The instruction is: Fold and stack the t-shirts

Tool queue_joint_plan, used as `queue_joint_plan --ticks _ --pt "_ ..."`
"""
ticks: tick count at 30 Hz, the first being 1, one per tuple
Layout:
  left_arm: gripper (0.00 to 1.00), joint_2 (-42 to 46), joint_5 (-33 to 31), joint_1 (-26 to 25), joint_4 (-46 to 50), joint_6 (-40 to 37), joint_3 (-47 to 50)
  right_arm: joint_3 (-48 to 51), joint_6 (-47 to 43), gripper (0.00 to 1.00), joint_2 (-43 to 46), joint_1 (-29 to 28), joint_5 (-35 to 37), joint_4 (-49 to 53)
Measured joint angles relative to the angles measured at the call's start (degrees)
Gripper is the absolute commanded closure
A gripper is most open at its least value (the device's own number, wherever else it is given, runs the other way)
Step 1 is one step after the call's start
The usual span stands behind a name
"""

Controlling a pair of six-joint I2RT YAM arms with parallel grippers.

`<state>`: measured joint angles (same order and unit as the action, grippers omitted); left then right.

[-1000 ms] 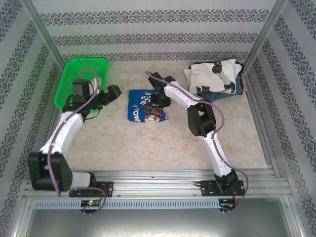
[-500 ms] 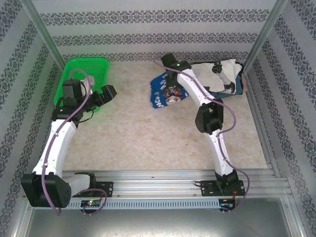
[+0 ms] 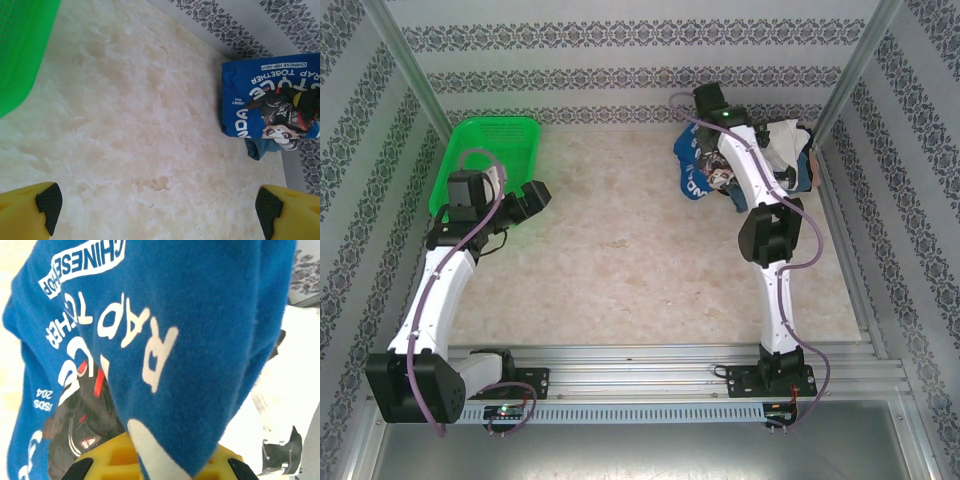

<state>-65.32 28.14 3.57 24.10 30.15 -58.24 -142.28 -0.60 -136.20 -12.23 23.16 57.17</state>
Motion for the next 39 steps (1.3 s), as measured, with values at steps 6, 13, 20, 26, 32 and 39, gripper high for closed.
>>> queue_joint_plan --ticks 6,13,20,26,32,39 --pt "0.00 1.1 -1.5 0.6 1.0 -1.3 0.0 -0.1 3.7 1.00 0.0 7.8 -5.4 -1.3" --pt "0.00 1.2 -3.2 0.7 3.8 -2.9 0.0 0.3 7.9 1.00 0.0 15.9 -12.6 -4.0" --pt "0.00 4.3 -4.7 0.7 5.5 -3.0 0.0 0.7 13.4 0.19 -0.1 22.4 -18.8 -5.7" --pt "0.00 6.8 -5.7 1.0 6.8 -3.0 0.0 5.2 18.9 0.11 2.1 28.7 -21.9 -8.3" --pt "0.00 9.4 -6.5 1.3 6.5 -3.0 1.2 30.1 22.6 0.09 19.1 31.7 -24.0 -15.7" --pt "0.00 14.7 -17.3 3.0 0.8 -5.0 13.3 77.6 21.6 0.02 57.1 20.4 -24.8 -36.5"
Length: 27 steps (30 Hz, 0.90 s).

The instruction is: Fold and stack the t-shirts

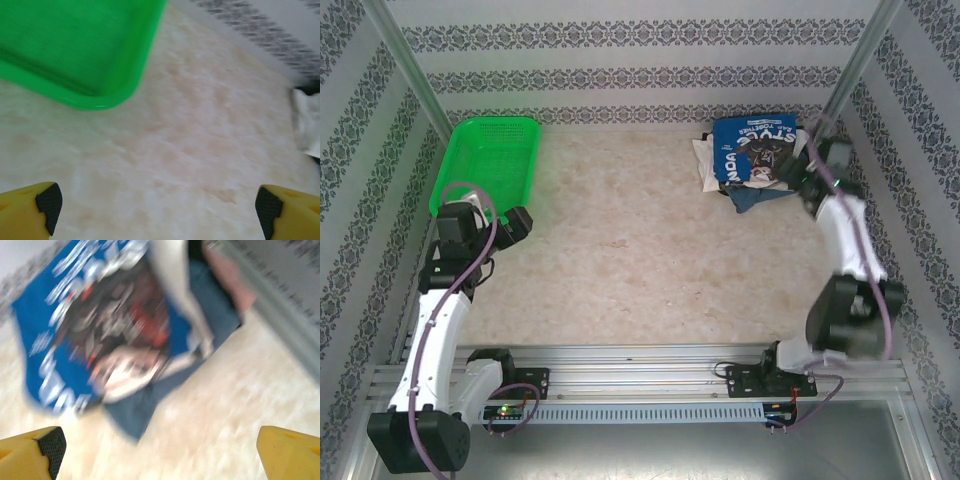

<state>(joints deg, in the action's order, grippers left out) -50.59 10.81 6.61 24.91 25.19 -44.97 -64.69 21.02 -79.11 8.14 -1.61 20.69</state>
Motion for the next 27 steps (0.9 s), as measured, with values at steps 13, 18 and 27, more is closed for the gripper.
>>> queue_joint_plan --ticks 13,18,27 --pt "0.00 -14.0 -10.9 4.4 -45.6 -13.0 28.2 48.2 -15.6 0.02 12.2 -17.3 14.6 -41.1" --pt "0.00 -30.6 -6.0 4.2 -68.3 -13.4 29.0 44.5 -20.4 0.02 -1.4 -16.4 15.5 -57.4" --pt "0.00 -40.2 -2.9 -2.4 -78.6 -19.6 25.7 44.3 -18.2 0.02 -7.6 -9.9 13.8 -71.0"
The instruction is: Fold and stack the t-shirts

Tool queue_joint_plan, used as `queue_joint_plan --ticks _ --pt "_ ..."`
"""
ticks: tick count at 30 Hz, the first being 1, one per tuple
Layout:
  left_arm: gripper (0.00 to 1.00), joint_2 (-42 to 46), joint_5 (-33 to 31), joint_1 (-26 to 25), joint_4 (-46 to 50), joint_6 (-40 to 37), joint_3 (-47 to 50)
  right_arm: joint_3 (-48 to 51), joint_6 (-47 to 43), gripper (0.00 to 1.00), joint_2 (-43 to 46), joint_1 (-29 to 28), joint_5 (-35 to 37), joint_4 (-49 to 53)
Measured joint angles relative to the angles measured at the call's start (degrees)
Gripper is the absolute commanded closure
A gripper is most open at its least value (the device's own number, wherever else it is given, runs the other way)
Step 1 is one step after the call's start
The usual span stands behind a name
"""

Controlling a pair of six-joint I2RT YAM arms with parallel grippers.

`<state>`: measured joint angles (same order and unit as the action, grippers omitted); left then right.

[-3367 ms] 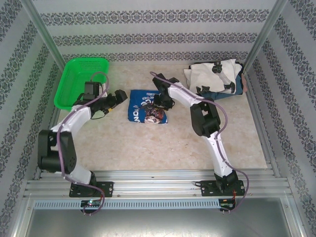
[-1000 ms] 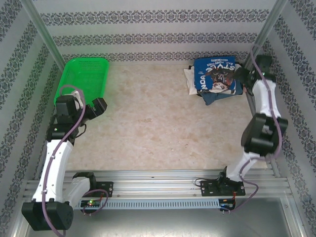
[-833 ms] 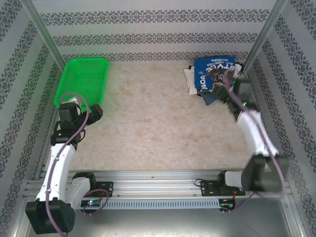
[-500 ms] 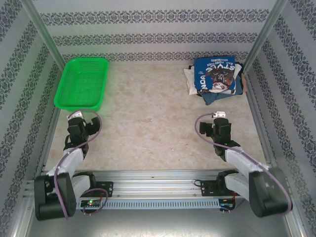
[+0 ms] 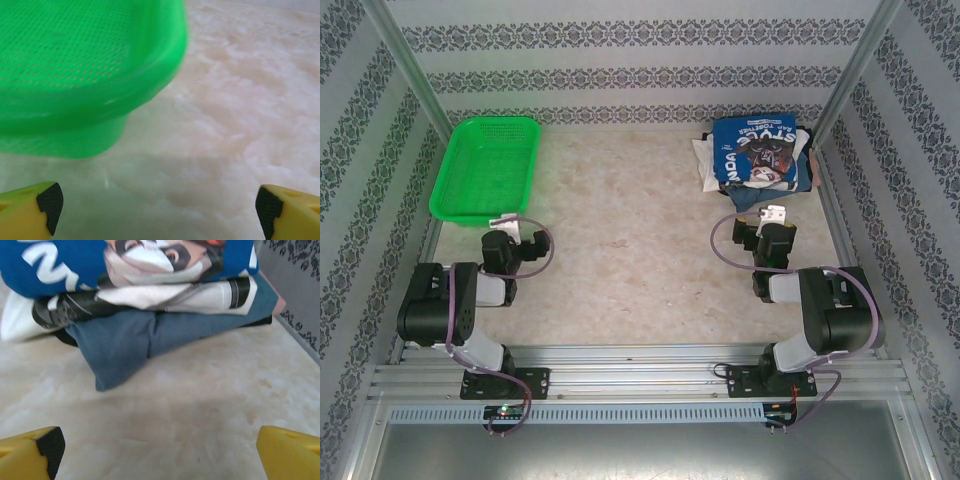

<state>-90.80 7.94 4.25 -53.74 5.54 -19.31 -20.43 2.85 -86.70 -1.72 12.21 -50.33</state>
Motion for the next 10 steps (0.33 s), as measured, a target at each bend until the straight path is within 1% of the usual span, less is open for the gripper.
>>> queue_joint_plan --ticks 10 --pt "0.00 0.0 -0.7 -0.1 -0.8 -1.6 -0.4 0.0 0.0 0.02 0.0 0.0 -1.1 -0.9"
